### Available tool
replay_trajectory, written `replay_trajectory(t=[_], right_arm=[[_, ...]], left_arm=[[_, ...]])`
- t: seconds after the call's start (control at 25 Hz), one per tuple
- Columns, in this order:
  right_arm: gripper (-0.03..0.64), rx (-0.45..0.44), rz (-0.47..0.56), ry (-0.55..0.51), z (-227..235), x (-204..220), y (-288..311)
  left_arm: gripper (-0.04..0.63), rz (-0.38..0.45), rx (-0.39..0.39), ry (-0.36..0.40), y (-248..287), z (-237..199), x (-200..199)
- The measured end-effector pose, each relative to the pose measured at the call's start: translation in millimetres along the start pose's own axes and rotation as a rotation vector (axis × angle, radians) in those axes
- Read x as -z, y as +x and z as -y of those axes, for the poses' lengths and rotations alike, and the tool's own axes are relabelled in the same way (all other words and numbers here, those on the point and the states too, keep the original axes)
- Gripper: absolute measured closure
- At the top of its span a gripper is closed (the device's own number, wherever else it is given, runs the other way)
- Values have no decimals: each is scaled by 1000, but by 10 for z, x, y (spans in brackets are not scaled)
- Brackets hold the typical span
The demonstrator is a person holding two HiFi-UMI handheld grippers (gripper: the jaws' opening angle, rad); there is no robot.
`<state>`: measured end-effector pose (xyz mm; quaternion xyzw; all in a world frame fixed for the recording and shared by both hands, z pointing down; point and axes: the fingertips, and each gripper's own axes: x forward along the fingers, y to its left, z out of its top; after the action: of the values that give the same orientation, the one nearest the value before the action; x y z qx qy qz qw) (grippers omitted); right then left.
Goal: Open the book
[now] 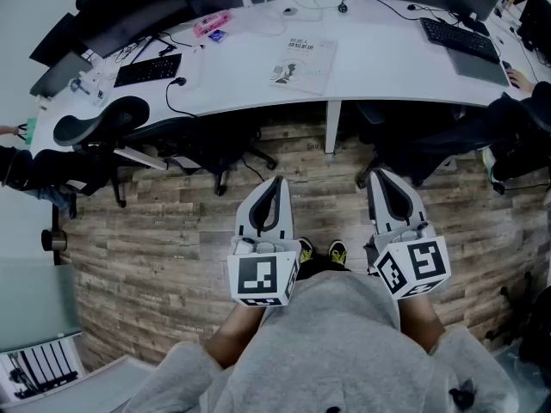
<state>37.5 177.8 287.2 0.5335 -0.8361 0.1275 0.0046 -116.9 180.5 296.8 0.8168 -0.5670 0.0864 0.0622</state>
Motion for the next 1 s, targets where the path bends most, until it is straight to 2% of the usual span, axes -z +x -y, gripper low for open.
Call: replay_trajectory(t=[0.48,1.0], right_arm=[[591,3,2,-3,-57,-4,65],[591,30,6,-8,-245,-5,107]], left_arm=[[586,1,-11,5,-2,-115,-27],[586,12,10,-9,-64,-292,-6]])
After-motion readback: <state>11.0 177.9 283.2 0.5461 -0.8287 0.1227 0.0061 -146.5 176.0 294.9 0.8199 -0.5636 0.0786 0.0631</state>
